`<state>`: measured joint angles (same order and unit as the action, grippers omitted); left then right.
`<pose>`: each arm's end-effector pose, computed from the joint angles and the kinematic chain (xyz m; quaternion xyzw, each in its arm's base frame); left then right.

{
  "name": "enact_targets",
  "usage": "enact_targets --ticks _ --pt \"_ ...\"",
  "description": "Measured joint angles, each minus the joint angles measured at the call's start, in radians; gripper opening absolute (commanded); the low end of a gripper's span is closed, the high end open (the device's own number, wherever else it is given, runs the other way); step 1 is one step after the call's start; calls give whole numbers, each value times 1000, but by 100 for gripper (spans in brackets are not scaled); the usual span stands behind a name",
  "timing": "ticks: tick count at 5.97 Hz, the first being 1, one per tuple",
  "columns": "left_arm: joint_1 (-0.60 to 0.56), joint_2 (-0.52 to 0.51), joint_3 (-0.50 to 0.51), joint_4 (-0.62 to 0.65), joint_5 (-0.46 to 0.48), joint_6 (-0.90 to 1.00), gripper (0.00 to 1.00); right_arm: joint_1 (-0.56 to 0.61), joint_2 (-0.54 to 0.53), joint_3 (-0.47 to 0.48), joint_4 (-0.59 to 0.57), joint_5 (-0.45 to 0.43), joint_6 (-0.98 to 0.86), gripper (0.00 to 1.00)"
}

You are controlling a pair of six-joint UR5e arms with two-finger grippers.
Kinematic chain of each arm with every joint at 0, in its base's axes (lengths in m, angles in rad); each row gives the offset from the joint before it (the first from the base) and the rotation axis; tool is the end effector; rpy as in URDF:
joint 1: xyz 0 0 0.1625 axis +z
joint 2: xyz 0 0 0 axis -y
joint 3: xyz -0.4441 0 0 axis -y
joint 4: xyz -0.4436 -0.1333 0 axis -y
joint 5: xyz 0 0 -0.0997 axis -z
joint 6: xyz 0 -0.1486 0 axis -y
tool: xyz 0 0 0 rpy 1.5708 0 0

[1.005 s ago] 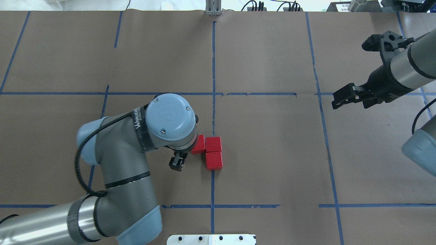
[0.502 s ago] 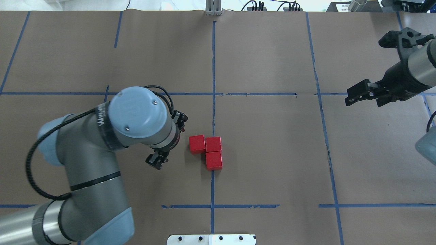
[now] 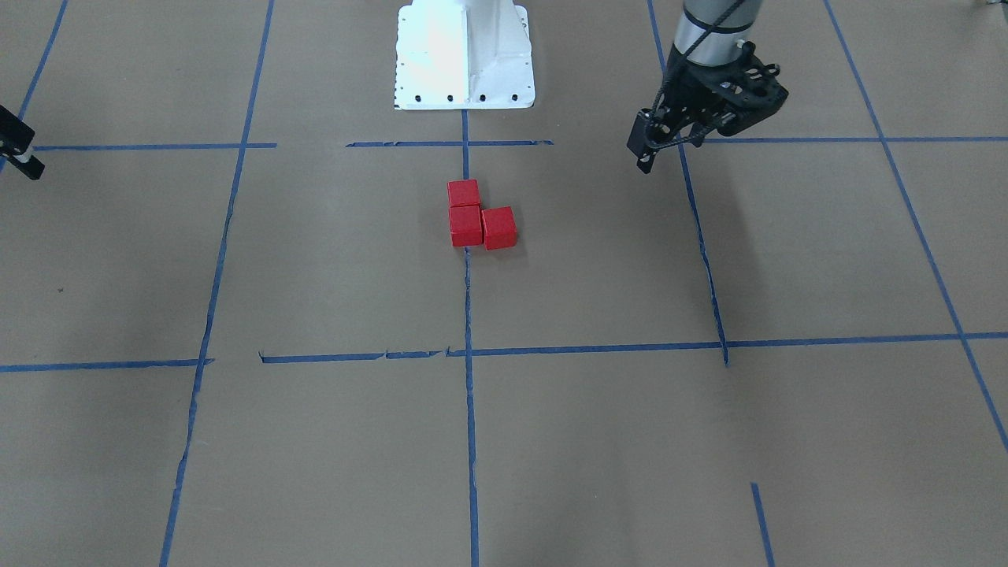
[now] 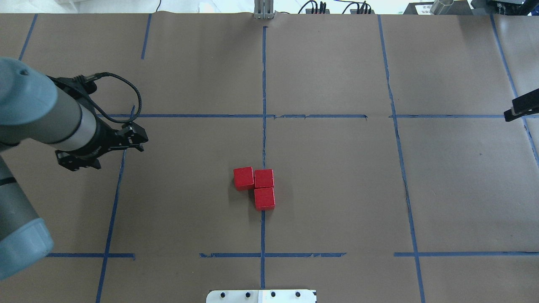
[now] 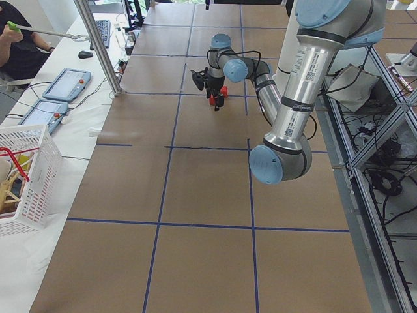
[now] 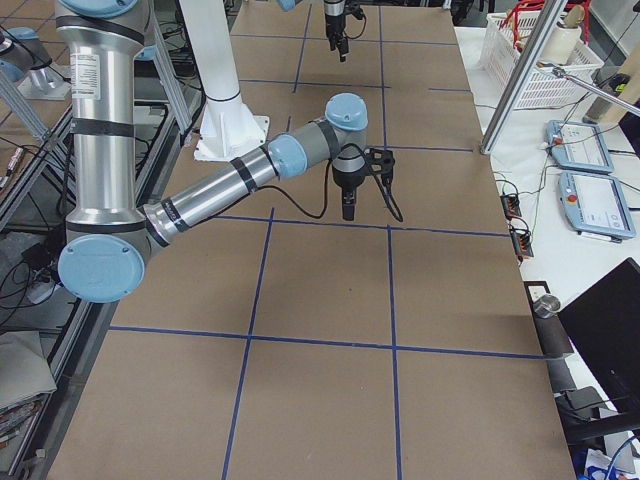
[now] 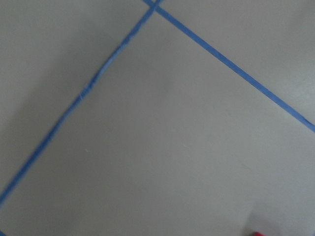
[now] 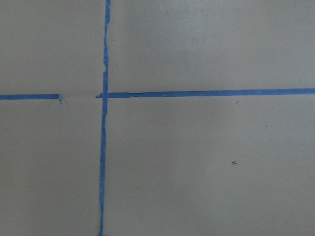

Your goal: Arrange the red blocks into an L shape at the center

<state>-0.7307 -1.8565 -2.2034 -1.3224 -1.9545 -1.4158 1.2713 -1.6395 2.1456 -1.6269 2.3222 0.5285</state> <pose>0.3639 -0.4304 0.2822 -0.0244 0.3687 -0.2031 0.9067 -0.1155 -0.4819 0.4449 0.0461 -0.4109 0.0223 0.9102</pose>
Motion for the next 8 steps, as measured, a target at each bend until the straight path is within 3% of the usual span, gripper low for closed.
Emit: enact_targets --ticks 3,5,8 --pt "-298 144 22 -2 -173 574 100 140 -114 -4 -2 17 -182 100" --pt "-504 172 154 -2 -276 981 100 229 -136 -47 -20 43 -300 100" --pt "-725 178 351 -3 -314 1391 100 304 -133 -83 -146 61 -468 100"
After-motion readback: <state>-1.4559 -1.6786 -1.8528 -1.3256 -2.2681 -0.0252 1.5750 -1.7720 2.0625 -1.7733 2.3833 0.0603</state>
